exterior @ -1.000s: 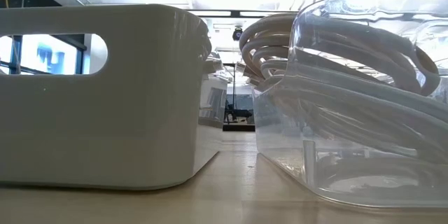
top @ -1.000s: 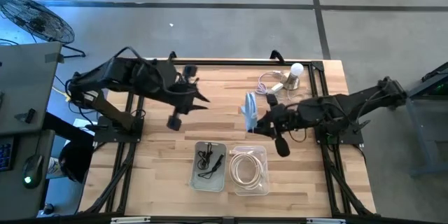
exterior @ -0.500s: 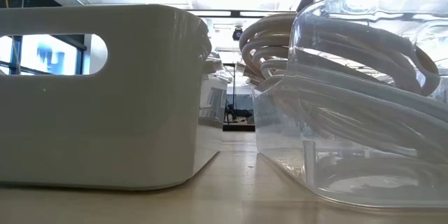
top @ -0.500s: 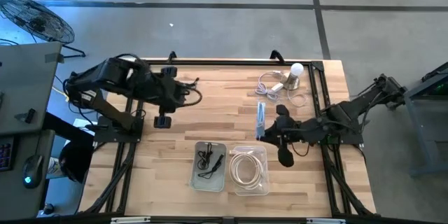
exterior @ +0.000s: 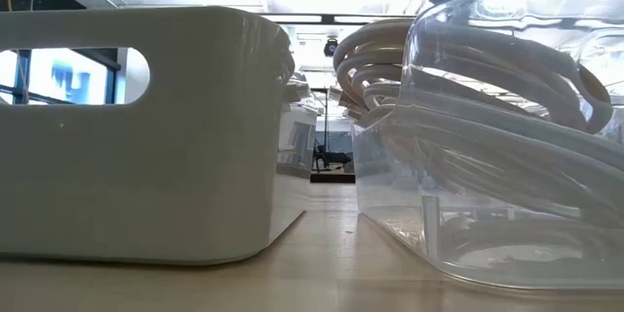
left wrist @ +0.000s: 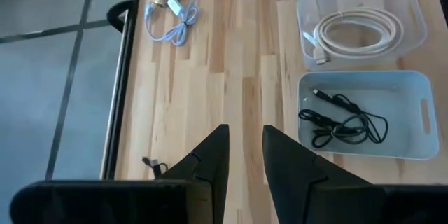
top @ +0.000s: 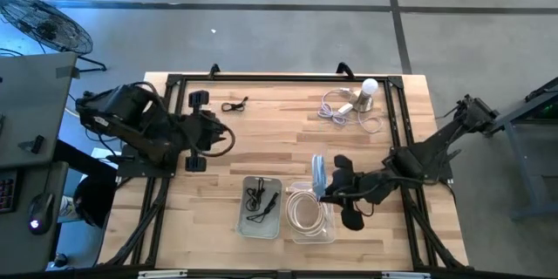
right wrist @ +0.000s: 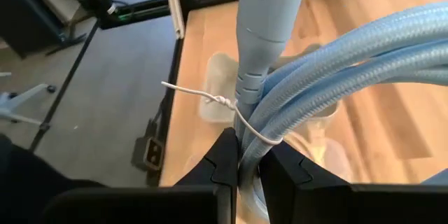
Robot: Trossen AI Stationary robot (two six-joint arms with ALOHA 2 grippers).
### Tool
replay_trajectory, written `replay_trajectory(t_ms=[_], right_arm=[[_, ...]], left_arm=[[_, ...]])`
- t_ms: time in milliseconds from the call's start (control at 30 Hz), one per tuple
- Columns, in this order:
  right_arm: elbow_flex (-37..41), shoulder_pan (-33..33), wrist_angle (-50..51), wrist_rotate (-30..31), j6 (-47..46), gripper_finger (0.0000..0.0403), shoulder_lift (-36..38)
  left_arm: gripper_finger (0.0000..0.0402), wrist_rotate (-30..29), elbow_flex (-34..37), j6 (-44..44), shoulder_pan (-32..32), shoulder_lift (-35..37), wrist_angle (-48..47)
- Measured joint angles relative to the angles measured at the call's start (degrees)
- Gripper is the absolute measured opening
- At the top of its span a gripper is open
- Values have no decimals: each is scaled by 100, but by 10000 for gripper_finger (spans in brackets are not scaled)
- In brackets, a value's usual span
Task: Pick & Place USB Port
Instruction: Put the blue HDMI cable into the transparent bin
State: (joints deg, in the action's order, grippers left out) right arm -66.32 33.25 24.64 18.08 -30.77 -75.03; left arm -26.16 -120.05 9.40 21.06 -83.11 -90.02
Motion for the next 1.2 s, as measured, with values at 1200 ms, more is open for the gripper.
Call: replay_trajectory(t_ms=[1200], right_arm=[[7,214,210,-1177,-931,29,-1012]], left_arm=[[83,-102,4,76,295,-507,2]])
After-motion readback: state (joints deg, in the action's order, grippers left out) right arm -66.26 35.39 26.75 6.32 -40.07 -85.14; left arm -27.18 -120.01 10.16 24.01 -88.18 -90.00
